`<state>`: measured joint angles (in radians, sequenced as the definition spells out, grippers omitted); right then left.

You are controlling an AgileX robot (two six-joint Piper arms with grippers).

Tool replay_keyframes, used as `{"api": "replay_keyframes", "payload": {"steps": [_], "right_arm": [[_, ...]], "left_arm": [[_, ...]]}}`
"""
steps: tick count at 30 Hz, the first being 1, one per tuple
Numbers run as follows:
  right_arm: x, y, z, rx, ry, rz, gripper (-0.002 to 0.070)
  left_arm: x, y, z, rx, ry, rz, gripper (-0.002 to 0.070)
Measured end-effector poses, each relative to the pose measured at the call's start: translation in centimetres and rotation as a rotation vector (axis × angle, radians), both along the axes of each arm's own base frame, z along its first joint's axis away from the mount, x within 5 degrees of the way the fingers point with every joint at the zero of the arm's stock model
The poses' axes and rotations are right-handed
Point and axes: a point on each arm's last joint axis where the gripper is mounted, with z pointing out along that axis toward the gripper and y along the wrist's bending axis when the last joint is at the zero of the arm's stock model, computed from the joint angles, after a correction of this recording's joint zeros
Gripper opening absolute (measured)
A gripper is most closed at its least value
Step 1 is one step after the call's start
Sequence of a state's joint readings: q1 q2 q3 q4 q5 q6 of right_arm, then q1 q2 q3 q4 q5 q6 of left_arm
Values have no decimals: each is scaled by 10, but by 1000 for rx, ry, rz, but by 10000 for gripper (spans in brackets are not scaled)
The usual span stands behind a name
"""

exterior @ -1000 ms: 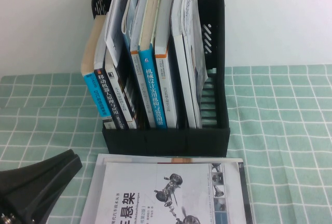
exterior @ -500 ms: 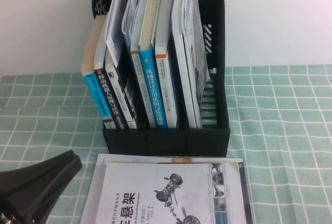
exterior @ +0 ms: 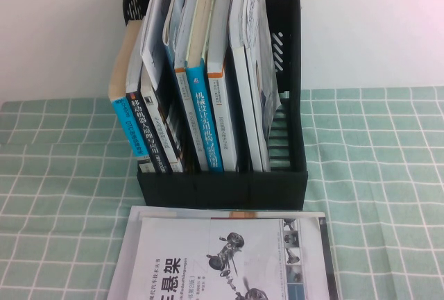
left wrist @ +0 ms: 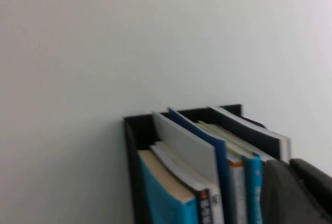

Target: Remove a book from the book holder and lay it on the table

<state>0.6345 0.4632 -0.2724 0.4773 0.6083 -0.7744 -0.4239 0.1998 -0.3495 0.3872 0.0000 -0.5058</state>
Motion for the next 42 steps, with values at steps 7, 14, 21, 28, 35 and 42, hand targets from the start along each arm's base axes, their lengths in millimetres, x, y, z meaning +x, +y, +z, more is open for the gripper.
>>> {"api": "replay_keyframes", "payload": {"steps": [7,14,21,28,35,42], "right_arm": [[0,0,0,-1,2,1,-1],[0,0,0,-1,2,1,-1],[0,0,0,-1,2,1,-1],[0,0,0,1,3,1,-1],[0,0,0,2,4,1,-1],[0,0,0,2,4,1,-1]], "left_arm": [[-7,14,-24,38,-17,221,-3],[1,18,-102,57,144,322,-3],[-1,21,-140,86,463,349,-3],[-2,21,-143,120,491,350,-3],[-2,21,-144,122,491,351,-3],[-2,21,-144,122,491,351,-3]]}}
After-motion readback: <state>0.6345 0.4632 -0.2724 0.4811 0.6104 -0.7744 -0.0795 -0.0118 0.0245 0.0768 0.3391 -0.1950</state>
